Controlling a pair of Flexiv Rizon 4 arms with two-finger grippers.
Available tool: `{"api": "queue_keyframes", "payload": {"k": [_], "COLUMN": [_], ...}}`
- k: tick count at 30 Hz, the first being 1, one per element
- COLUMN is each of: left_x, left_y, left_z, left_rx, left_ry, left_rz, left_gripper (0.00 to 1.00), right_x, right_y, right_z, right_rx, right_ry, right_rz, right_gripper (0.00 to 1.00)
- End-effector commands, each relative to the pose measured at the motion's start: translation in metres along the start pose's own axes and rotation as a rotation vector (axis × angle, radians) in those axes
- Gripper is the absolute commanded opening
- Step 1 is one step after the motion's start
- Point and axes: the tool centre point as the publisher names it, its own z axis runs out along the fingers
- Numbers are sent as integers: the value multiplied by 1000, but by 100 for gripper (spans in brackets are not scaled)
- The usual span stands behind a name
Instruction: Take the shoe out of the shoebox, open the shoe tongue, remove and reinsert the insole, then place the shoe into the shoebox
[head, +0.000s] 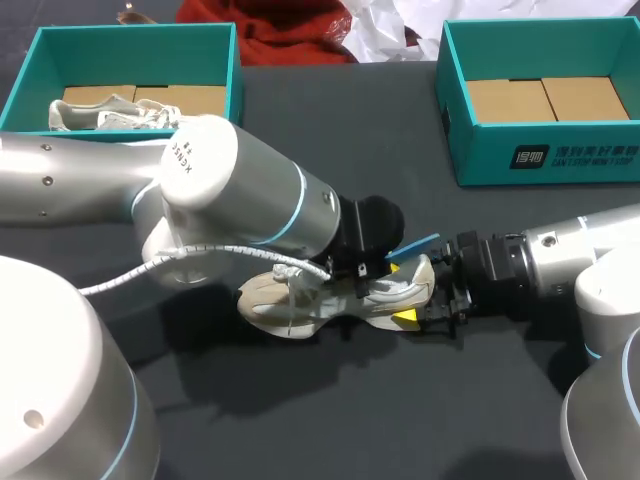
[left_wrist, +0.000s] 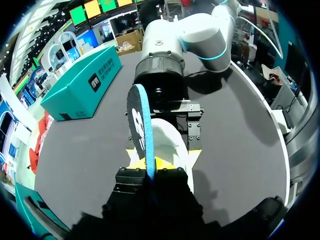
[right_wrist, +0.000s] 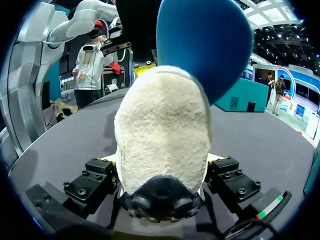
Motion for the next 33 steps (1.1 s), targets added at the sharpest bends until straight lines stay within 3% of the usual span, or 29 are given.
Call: {"api": "queue_keyframes", "payload": {"k": [1, 19, 28, 33], "left_x": [2, 9, 3, 3], "left_y": [-1, -61, -86, -100], "left_z": [-6, -33, -51, -72], "left_rx": [12, -16, -46, -25], "left_ry": [22, 175, 331, 423], "left_rz": [-4, -36, -92, -107], "left_gripper": [0, 0, 0, 0], "right_x": [1, 1, 1, 1], "right_y": [-1, -1, -1, -1], "right_z": [1, 1, 1, 1], "right_rx": [3, 3, 3, 3], "right_ry": [-2, -2, -2, -2], "right_rz": [0, 0, 0, 0], "right_gripper": [0, 0, 0, 0]}}
